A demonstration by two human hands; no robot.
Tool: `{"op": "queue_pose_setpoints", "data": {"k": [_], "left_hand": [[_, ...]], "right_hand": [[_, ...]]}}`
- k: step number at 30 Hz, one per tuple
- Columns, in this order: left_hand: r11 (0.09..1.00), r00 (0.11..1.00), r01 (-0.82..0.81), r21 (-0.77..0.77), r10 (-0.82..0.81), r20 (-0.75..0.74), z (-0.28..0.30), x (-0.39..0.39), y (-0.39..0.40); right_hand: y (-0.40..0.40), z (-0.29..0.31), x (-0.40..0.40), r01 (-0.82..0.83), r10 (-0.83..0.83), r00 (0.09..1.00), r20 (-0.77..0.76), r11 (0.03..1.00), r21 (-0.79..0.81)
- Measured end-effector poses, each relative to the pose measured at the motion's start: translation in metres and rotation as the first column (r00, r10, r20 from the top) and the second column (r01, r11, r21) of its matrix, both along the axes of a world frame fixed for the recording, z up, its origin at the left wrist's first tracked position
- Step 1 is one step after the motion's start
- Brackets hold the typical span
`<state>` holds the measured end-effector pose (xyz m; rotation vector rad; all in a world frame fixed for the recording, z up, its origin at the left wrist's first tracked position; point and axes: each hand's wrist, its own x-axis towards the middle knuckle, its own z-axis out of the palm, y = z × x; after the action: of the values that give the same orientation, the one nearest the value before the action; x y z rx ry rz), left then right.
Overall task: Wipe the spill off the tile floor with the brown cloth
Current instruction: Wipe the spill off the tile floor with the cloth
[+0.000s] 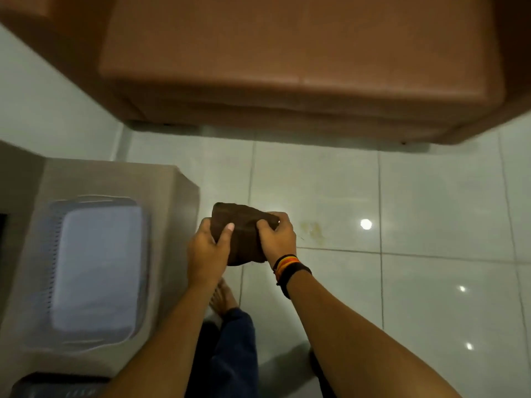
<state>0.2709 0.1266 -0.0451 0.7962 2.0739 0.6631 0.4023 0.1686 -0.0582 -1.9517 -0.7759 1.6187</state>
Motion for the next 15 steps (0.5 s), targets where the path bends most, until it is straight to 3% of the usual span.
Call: {"op": "queue_pose_setpoints", "data": {"k": [6, 11, 15], "left_hand": [[0.958, 0.97, 0.154, -0.241, -0.099, 0.224, -0.086, 0.156, -0.018], [0.812, 0.914, 0.326, -0.485, -0.139, 0.38, -0.192, 0.206, -0.046], [0.699, 0.826, 0.466, -0.542, -0.125, 0.549, -0.285, 0.225, -0.049]], "right_hand": [[-0.047, -0.085, 0.154, 0.058, -0.044, 0.99, 0.135, 0.993, -0.101], [-0.085, -0.178, 0.225, 0.062, -0.008, 0.972, 0.237, 0.973, -0.222], [-0.092, -0.268, 0.257, 0.087, -0.001, 0.932, 0.363, 0.972, -0.22]]}}
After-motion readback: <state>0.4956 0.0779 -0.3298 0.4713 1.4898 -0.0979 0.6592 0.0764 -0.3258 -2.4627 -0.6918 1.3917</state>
